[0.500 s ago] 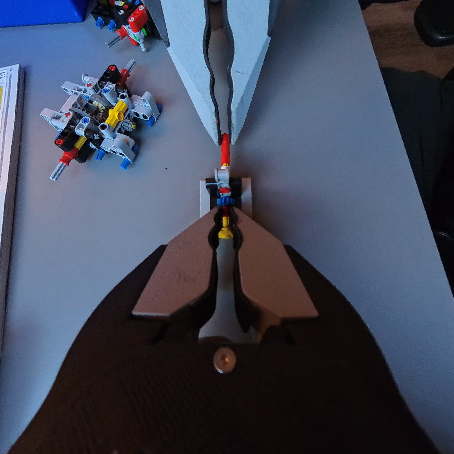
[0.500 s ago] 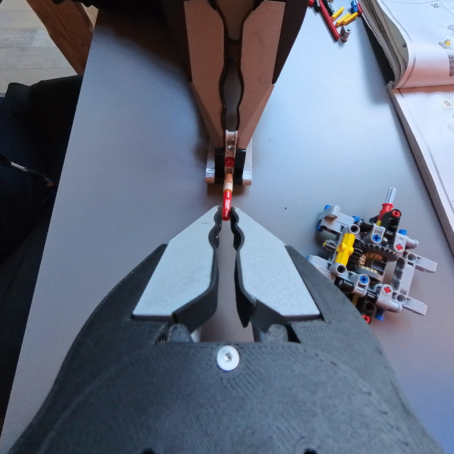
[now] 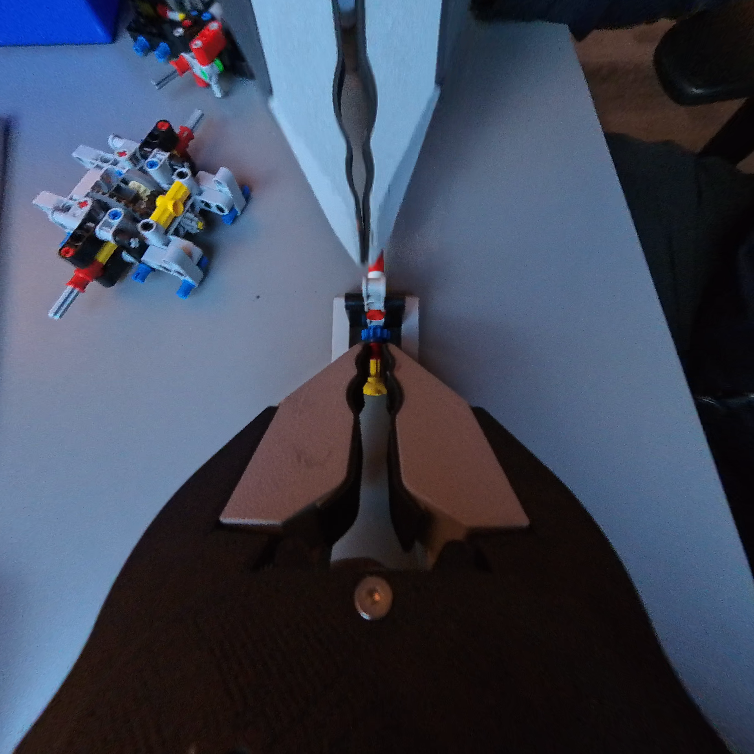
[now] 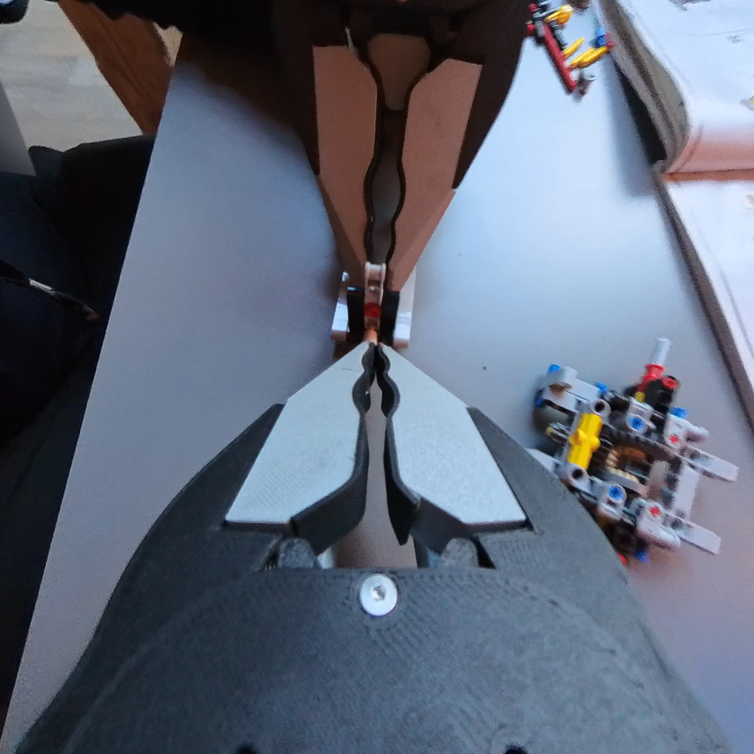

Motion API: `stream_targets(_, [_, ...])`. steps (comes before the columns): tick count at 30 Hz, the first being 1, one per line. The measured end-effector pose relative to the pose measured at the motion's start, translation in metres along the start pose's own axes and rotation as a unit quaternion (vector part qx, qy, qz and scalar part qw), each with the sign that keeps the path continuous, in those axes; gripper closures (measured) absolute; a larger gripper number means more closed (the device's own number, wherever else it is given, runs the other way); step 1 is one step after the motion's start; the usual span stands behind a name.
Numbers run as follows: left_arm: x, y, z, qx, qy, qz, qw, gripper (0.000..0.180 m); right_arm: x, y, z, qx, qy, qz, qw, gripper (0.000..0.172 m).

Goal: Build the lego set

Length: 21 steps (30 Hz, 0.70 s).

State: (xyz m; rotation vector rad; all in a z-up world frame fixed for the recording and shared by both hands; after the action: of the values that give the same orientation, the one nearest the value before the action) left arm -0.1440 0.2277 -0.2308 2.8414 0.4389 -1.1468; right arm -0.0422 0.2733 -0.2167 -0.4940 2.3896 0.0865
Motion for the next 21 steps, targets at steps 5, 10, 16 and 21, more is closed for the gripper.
stream_targets(5, [-0.007,-0.008,0.007,-0.017,0.002,-0.008,1.000,0.178,-0.032,0.010,-0.007,0.027,0.085,0.018,0.996,0.166])
stream_targets(10, [-0.006,-0.007,0.006,-0.017,0.002,-0.008,1.000,0.178,-0.018,0.004,0.003,0.000,0.035,0.029,0.999,0.149])
stream_targets(16, [-0.005,-0.007,0.005,-0.017,0.002,-0.004,1.000,0.178,0.000,-0.011,-0.003,-0.131,0.006,0.102,0.986,0.156])
stream_targets(21, [-0.004,-0.007,0.004,-0.018,0.003,-0.003,1.000,0.178,0.011,-0.016,-0.002,-0.189,-0.030,0.134,0.972,0.161])
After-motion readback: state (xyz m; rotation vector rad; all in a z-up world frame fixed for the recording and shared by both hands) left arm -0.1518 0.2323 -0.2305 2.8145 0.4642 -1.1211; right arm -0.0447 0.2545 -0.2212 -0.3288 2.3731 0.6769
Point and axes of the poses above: each gripper's, where its closed fingertips meet, x out along the fingers, z out of its underside, y = z × x across the jaws, the point moved 6 cm from there along -x, back along the fingers, and after that the axes turned 6 degrees about x, right-handed, at the moved point
